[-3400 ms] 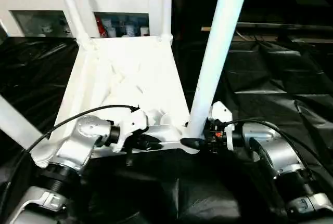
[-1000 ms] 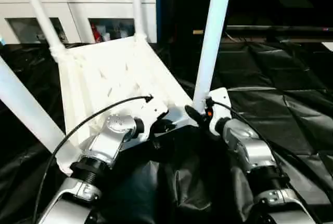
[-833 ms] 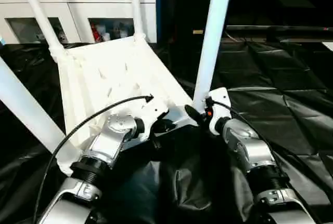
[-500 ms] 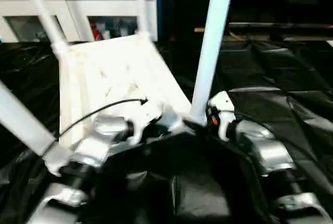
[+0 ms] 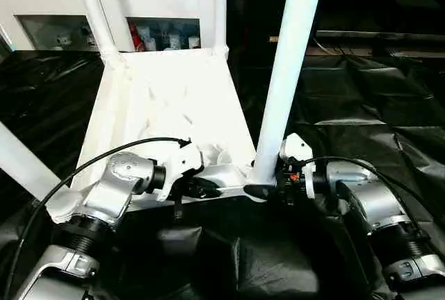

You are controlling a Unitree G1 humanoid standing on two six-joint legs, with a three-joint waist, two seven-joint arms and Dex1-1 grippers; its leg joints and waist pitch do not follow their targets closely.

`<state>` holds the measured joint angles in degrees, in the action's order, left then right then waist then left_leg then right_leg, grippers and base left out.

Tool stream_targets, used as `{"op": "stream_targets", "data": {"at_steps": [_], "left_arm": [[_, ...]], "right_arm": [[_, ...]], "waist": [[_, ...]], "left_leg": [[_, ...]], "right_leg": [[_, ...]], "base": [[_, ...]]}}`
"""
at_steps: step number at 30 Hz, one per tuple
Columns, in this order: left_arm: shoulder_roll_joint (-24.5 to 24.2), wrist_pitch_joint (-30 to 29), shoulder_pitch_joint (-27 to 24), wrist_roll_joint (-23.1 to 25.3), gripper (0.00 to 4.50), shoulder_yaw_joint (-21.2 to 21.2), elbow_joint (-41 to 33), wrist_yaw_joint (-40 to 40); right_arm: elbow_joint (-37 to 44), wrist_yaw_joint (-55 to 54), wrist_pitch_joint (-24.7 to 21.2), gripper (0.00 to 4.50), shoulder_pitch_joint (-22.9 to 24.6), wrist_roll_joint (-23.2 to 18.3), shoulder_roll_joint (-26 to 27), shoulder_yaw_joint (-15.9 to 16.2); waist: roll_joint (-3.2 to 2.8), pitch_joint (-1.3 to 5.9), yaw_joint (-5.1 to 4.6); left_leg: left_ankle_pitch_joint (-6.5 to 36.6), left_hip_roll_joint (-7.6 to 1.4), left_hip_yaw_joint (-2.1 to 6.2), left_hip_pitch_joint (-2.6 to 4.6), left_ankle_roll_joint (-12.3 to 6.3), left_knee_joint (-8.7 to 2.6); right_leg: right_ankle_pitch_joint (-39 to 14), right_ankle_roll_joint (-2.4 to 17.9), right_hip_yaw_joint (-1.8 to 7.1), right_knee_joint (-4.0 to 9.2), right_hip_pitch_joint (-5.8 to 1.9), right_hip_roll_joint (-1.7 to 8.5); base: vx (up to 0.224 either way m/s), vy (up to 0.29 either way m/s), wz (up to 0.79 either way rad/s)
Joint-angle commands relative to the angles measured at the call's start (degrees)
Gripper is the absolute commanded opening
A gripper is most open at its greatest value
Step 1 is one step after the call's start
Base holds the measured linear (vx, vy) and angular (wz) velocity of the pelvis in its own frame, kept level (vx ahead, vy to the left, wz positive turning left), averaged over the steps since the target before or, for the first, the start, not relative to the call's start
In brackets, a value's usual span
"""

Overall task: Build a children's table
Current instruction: Rotate leg to tighten

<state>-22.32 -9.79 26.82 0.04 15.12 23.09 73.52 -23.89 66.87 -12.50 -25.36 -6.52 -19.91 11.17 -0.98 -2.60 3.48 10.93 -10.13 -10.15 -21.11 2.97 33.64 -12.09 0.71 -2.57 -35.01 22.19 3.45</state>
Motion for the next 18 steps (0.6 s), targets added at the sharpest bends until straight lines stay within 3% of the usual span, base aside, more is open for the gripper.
{"op": "stream_targets", "data": {"at_steps": [1,7,8,12,15,18], "left_arm": [[2.0,2.0,0.7,-2.2,0.00,2.2,-1.7,1.7],[2.5,2.0,0.7,-1.9,0.00,2.2,-1.5,1.3],[2.7,1.9,0.7,-2.0,0.00,2.2,-1.5,1.0],[4.3,1.5,1.1,-1.4,0.00,2.1,-0.7,-1.7],[6.6,0.0,2.4,-0.3,0.00,1.0,1.1,-7.1],[9.9,-2.5,4.7,0.9,0.00,-0.7,3.8,-14.7]], "right_arm": [[1.0,2.7,-1.0,3.16,-0.4,-0.8,2.2,3.6],[2.0,1.9,-1.2,2.71,1.2,-1.1,2.9,3.7],[2.2,1.7,-1.2,2.70,1.7,-1.2,3.1,3.7],[2.0,-2.5,-1.1,2.66,2.8,-0.9,5.1,2.9],[-0.3,-9.7,-1.5,2.65,2.2,0.4,8.0,1.4],[-3.5,-18.8,-2.6,2.65,1.0,1.4,12.3,-1.0]], "waist": [[0.38,3.28,0.03],[0.43,3.20,0.09],[0.21,3.21,0.10],[0.33,3.17,0.05],[0.46,2.70,-0.29],[0.48,2.22,-1.06]], "left_leg": [[7.0,-3.32,0.76,0.59,-4.38,-3.61],[7.9,-3.35,0.76,0.61,-4.30,-3.68],[8.1,-3.37,0.79,0.67,-4.13,-3.70],[8.7,-3.36,0.81,0.68,-3.77,-3.78],[11.7,-3.23,0.91,0.84,-2.54,-4.13],[17.3,-2.91,1.31,1.37,0.24,-4.47]], "right_leg": [[-3.4,15.1,2.62,3.59,-2.54,4.75],[-4.2,15.2,2.57,3.69,-2.55,4.73],[-4.5,15.1,2.56,3.71,-2.51,4.74],[-5.0,15.0,2.58,3.79,-2.48,4.71],[-11.2,13.8,2.66,4.53,-2.25,4.84],[-24.6,10.5,2.62,5.78,-1.80,5.02]], "base": [[0.000,0.000,0.00],[0.000,0.000,0.00],[0.000,0.000,0.00],[0.000,0.000,0.00],[0.000,0.000,0.00],[0.000,0.000,0.00]]}}
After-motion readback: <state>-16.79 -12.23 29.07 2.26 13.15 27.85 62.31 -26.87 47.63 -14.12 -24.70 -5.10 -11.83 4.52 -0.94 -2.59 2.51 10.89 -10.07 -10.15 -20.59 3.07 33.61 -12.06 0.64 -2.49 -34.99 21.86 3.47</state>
